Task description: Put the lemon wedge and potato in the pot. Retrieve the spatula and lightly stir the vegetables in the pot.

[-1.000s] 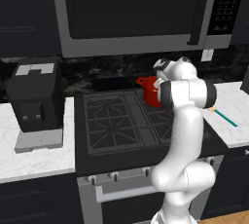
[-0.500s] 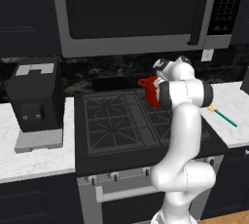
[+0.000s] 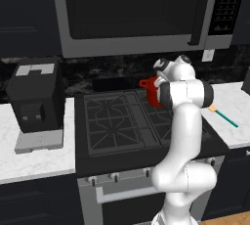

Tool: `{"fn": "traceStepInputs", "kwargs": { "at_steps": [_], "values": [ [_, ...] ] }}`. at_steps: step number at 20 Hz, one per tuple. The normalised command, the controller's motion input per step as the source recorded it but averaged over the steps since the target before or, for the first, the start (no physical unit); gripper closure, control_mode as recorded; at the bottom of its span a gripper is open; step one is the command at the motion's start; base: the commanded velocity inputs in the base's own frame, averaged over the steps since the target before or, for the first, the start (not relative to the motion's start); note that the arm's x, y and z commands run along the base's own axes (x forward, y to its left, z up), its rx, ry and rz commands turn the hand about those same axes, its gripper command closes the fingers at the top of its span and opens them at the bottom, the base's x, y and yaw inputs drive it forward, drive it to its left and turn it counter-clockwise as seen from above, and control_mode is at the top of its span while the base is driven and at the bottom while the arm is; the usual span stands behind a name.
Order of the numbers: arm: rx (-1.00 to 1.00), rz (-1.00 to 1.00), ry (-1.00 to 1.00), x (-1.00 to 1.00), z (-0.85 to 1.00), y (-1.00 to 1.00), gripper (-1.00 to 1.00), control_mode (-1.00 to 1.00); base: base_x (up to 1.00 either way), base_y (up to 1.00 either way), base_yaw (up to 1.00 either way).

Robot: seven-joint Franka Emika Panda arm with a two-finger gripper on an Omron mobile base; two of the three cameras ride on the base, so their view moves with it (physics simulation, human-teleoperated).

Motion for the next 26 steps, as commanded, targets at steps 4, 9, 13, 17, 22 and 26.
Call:
{"fn": "traceStepInputs", "kwargs": {
  "at_steps": [4, 9, 13, 17, 22, 26],
  "values": [
    [0.0, 0.0, 0.02, 0.0, -0.09, 0.31, -1.0, -1.0, 0.0, 0.0, 0.0],
    [0.0, 0.0, 0.0, 0.0, 0.0, 0.0, -1.0, -1.0, 0.0, 0.0, 0.0],
    [0.02, -0.01, -0.03, -0.23, 0.0, -0.01, -1.0, -1.0, 0.0, 0.0, 0.0],
    [0.04, -0.05, -0.13, -0.64, 0.15, -0.11, -1.0, -1.0, 0.0, 0.0, 0.0],
    [0.0, -0.11, -0.18, -0.88, 0.42, -0.12, -1.0, -1.0, 0.0, 0.0, 0.0],
    [0.0, -0.15, -0.05, -0.71, 0.35, -0.14, -1.0, -1.0, 0.0, 0.0, 0.0]
  ]
}}
